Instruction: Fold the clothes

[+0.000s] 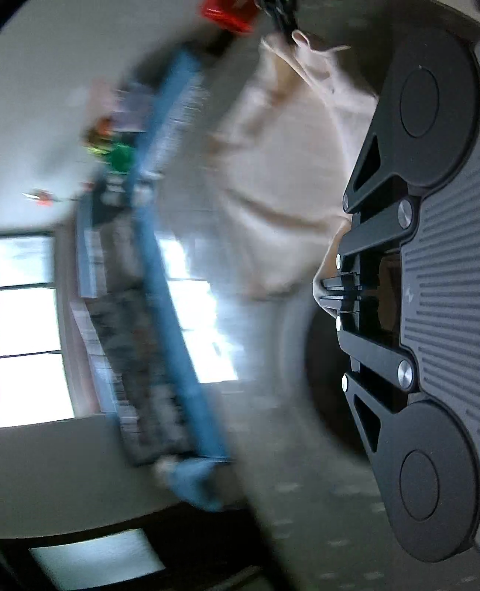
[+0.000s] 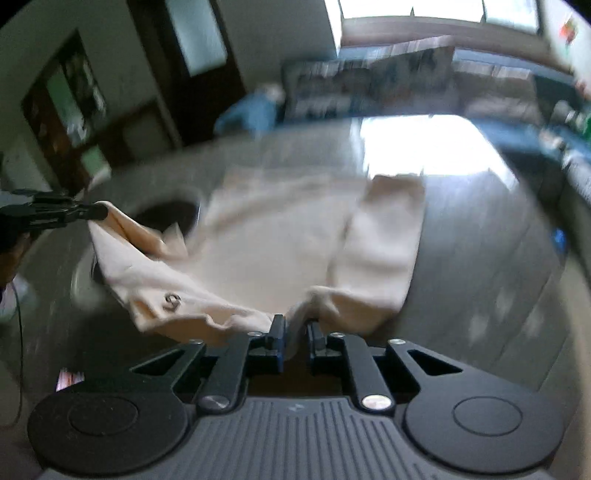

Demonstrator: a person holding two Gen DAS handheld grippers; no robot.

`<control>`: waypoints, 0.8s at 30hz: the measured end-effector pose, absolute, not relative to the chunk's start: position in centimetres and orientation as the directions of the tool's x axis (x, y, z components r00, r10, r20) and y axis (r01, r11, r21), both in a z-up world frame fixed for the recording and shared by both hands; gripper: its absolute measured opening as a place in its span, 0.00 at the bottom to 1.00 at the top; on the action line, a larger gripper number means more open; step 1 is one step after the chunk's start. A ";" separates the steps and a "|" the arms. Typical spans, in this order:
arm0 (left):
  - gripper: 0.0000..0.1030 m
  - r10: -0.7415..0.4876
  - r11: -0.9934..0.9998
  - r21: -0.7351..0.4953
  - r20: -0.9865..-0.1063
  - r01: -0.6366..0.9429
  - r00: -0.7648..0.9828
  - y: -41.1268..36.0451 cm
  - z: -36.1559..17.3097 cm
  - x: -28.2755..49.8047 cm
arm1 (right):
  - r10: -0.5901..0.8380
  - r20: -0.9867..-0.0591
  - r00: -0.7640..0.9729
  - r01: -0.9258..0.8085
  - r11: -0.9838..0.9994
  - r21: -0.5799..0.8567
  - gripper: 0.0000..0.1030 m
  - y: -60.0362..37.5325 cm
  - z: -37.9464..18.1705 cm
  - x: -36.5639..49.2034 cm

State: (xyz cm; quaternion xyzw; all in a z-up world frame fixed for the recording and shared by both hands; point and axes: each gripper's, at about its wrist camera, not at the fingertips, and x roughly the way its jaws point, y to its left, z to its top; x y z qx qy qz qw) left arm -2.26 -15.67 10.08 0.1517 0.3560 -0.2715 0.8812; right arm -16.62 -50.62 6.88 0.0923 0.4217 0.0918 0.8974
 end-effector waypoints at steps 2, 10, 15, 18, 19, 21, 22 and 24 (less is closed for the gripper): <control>0.03 -0.357 0.815 0.044 -0.747 0.577 0.561 -14.4 7.8 -2.9 | 0.243 -0.758 0.605 -0.085 0.967 0.242 0.19 -50.4 6.2 -17.4; 0.09 -0.305 0.824 0.080 -0.772 0.561 0.558 -12.0 5.6 -5.1 | 0.124 -0.740 0.661 -0.027 0.990 0.141 0.19 -52.6 8.3 -17.7; 0.27 -0.307 0.818 0.089 -0.768 0.569 0.562 -11.8 5.7 -5.4 | 0.078 -0.693 0.717 -0.017 0.995 0.094 0.26 -53.7 9.3 -13.6; 0.31 -0.308 0.815 0.092 -0.768 0.572 0.561 -11.3 5.6 -6.1 | 0.023 -0.681 0.732 0.018 0.998 0.053 0.28 -54.2 8.6 -10.0; 0.32 -0.307 0.814 0.094 -0.767 0.573 0.563 -11.1 5.7 -6.2 | 0.008 -0.680 0.734 0.034 0.998 0.049 0.28 -54.5 8.3 -8.8; 0.35 -0.307 0.812 0.101 -0.764 0.575 0.568 -10.8 6.0 -6.6 | -0.017 -0.685 0.728 0.073 0.996 0.053 0.28 -55.2 7.2 -6.2; 0.37 -0.308 0.811 0.104 -0.761 0.575 0.572 -10.5 6.1 -6.7 | -0.025 -0.689 0.725 0.089 0.994 0.059 0.28 -55.6 6.8 -5.1; 0.44 -0.299 0.817 0.114 -0.754 0.565 0.584 -10.0 6.4 -7.0 | -0.033 -0.696 0.718 0.117 0.990 0.074 0.28 -56.5 5.9 -3.2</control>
